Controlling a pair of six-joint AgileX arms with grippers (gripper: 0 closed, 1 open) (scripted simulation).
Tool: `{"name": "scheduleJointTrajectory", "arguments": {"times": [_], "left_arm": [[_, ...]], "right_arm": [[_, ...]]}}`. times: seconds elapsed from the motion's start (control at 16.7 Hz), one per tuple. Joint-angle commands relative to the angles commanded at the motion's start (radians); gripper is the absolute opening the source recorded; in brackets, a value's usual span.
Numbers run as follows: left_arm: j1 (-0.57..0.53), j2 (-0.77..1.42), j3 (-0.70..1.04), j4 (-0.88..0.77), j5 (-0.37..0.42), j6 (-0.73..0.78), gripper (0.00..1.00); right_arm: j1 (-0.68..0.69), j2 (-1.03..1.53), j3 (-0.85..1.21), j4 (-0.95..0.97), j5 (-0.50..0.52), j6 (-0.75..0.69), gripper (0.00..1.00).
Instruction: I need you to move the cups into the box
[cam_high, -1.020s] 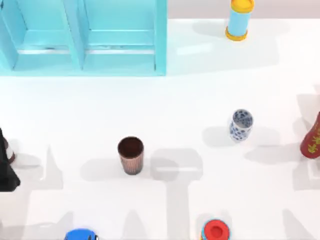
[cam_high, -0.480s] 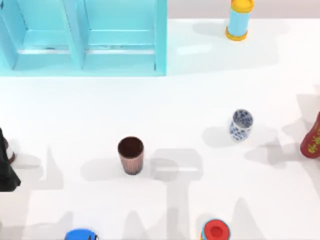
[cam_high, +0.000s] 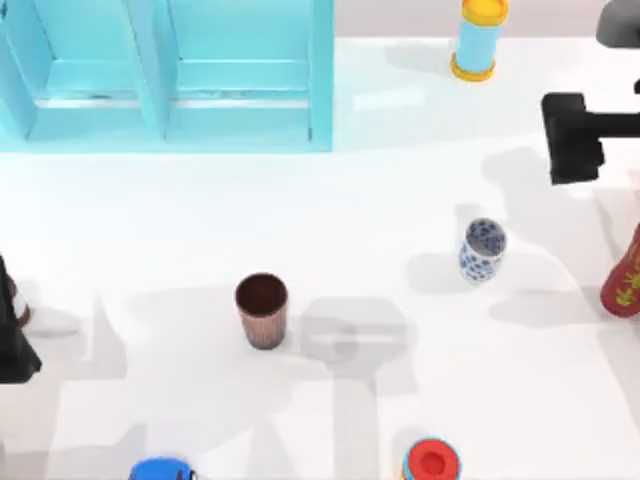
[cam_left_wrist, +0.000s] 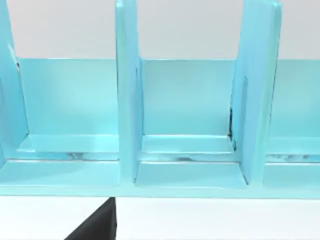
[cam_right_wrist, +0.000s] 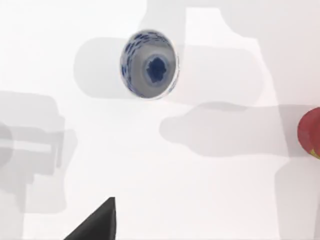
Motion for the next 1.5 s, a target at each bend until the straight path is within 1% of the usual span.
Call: {"name": "scheduleJointTrajectory", "arguments": {"times": [0.3, 0.48, 0.6, 1.02, 1.14, 1.38, 1.5], "left_arm": [[0.000, 0.000, 0.000, 0.000, 0.000, 0.000, 1.00], [0.000, 0.000, 0.000, 0.000, 0.000, 0.000, 1.00], [0.000, 0.000, 0.000, 0.000, 0.000, 0.000, 1.00], [0.000, 0.000, 0.000, 0.000, 0.000, 0.000, 1.00], [0.000, 0.000, 0.000, 0.000, 0.000, 0.000, 1.00], [0.000, 0.000, 0.000, 0.000, 0.000, 0.000, 1.00], [0.000, 0.000, 0.000, 0.000, 0.000, 0.000, 1.00]], "right_arm": [[0.043, 0.409, 0.351, -0.205, 0.015, 0.094, 1.00], [0.055, 0.545, 0.470, -0.260, 0.023, 0.131, 1.00], [0.059, 0.581, 0.502, -0.271, 0.025, 0.143, 1.00], [0.055, 0.584, 0.486, -0.253, 0.025, 0.141, 1.00], [0.057, 0.591, 0.432, -0.196, 0.025, 0.141, 1.00], [0.062, 0.622, 0.277, 0.005, 0.025, 0.146, 1.00], [0.063, 0.634, 0.215, 0.072, 0.026, 0.147, 1.00]]}}
